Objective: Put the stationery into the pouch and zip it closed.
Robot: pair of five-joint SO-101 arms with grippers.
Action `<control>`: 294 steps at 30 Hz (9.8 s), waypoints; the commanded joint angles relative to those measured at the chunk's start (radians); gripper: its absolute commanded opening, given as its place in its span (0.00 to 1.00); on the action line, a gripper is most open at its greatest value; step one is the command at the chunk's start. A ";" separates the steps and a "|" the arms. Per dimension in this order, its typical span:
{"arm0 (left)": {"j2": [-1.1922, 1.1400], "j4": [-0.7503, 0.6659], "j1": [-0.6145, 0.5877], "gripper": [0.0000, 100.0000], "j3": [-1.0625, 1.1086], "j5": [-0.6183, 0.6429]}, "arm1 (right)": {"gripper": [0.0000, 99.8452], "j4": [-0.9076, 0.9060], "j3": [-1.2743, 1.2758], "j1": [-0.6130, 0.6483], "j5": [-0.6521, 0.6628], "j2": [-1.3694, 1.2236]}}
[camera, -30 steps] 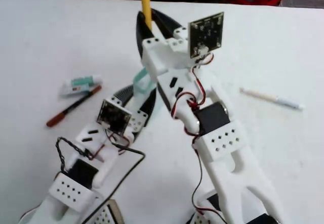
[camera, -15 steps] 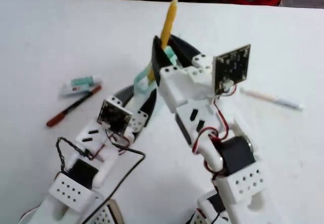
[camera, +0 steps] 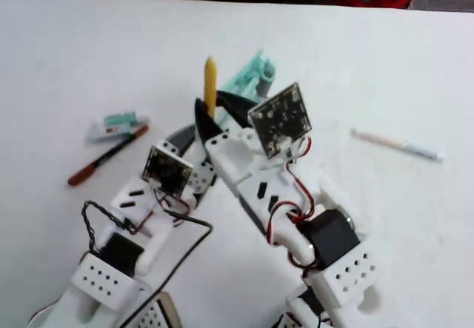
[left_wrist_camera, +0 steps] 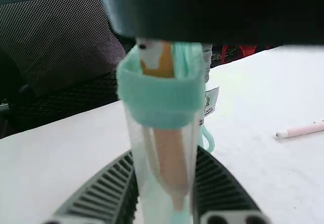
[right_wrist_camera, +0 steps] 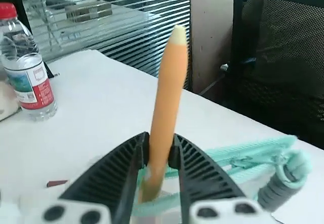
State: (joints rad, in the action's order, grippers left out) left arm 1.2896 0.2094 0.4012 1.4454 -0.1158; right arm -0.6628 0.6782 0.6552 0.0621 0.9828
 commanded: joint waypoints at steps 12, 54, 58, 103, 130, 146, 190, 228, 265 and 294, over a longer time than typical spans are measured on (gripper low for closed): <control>0.005 -0.015 -0.012 0.13 -0.015 0.000 | 0.22 -0.174 -0.288 -0.260 0.021 0.008; 0.004 -0.015 -0.012 0.12 -0.014 0.000 | 0.17 -0.550 -1.201 -0.957 1.169 -1.704; 0.004 -0.015 -0.012 0.12 -0.014 0.000 | 0.08 -0.555 -1.254 -0.954 1.169 -1.762; 0.005 -0.014 -0.012 0.12 -0.014 0.000 | 0.15 -0.783 -1.320 -1.015 1.324 -1.796; 0.005 -0.014 -0.012 0.12 -0.014 0.000 | 0.02 -1.047 -1.757 -0.993 0.950 -1.494; 0.005 -0.008 -0.012 0.17 -0.014 0.008 | 0.02 -1.056 -1.682 -0.503 0.114 -0.737; 0.005 -0.015 -0.065 0.17 -0.021 0.008 | 0.31 -0.599 -0.881 -0.082 0.066 -0.415; 0.007 0.023 -0.067 0.22 -0.035 0.009 | 0.24 -0.774 -1.088 -0.243 -0.087 -0.917; -0.851 0.893 -0.794 0.25 -1.060 -0.893 | 0.24 -0.855 -1.088 -0.243 -0.086 -0.931; -1.794 0.600 -0.690 0.24 -1.557 -0.910 | 0.24 -0.831 -1.028 -0.252 -0.084 -0.940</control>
State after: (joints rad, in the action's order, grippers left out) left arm -0.4948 0.8416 -0.3138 -0.0905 -1.0196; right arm -1.4929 -0.3913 0.4051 -0.0222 0.0606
